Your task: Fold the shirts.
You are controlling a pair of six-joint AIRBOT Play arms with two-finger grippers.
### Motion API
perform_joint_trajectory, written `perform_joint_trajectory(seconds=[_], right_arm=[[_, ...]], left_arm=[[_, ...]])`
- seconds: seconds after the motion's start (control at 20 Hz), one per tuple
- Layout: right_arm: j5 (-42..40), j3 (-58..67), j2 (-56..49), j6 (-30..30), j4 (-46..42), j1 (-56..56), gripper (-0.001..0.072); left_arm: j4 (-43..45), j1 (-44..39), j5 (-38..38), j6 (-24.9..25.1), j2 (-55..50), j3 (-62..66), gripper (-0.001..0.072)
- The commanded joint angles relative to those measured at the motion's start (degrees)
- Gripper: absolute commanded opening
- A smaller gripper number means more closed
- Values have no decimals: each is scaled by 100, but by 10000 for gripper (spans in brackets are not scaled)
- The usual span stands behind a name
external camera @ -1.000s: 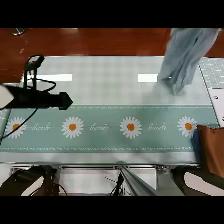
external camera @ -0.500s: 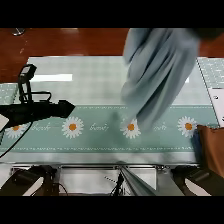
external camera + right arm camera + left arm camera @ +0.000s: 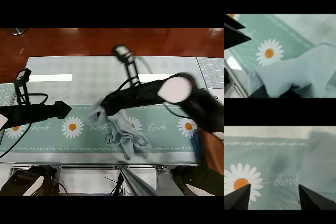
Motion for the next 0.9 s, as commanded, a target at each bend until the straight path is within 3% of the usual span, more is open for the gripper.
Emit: perform_joint_trajectory(seconds=[0.0,0.05,0.2,0.35,0.45,0.65,0.75,0.85], right_arm=[[-398,-260,-804,-393,1331,295,538],[-356,-234,-839,-560,1390,219,622],[540,109,-546,-527,662,-776,621],[1637,116,262,-142,-667,-2686,620],[1773,-328,922,28,-1314,-3866,620],[1471,-2520,2312,-70,-697,-5646,620],[1482,-3560,2806,-232,-131,-5875,620],[1478,-4271,3143,-328,501,-5777,620]], left_arm=[[-243,-280,-61,-13,-160,-98,703],[-245,-356,-114,-13,-223,-98,703],[195,-249,-485,48,-302,-4,703],[706,570,-1241,164,-297,68,703],[417,1150,-1423,190,-295,-293,703],[-881,1513,-632,640,-326,-1650,703],[-1397,1513,-337,758,-400,-2149,702],[-1869,1513,-273,1189,-549,-2396,702]])
